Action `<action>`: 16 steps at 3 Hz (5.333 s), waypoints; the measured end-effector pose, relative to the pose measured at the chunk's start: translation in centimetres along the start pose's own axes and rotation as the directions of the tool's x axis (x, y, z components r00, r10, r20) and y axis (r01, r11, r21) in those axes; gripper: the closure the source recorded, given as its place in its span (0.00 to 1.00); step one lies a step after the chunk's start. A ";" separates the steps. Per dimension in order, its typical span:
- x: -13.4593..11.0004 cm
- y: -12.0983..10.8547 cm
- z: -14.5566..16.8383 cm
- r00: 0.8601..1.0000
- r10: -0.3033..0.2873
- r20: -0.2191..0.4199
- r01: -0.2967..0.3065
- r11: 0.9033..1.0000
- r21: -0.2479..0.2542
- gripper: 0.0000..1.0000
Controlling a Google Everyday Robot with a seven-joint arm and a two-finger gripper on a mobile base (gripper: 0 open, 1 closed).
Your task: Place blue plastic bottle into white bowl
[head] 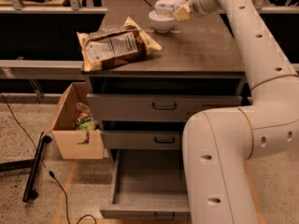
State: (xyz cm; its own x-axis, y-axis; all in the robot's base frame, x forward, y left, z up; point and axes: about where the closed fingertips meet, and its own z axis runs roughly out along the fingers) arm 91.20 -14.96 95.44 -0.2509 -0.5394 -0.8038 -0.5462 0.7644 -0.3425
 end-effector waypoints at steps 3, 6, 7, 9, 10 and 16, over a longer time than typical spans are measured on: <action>0.9 0.3 1.1 0.998 0.006 -0.057 -0.005 1.000 0.019 0.64; 1.2 0.3 1.1 0.998 0.006 -0.068 -0.005 1.000 0.021 0.63; 0.9 0.1 1.2 0.998 0.003 -0.062 -0.001 0.999 0.032 0.86; 0.5 -1.8 0.4 0.999 0.034 -0.038 -0.030 0.996 0.088 0.64; 1.2 -4.6 -0.6 0.997 0.082 -0.006 -0.080 0.984 0.161 0.41; 18.4 -15.7 -1.6 0.864 0.493 0.102 -0.489 0.774 0.401 0.00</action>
Offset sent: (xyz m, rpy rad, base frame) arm 0.0894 -0.0316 0.0352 -0.0426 0.0458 -0.0470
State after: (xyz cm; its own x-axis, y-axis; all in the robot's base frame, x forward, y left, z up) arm 93.88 -37.42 86.76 -0.4048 -0.0530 -0.9128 0.0202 0.9976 -0.0669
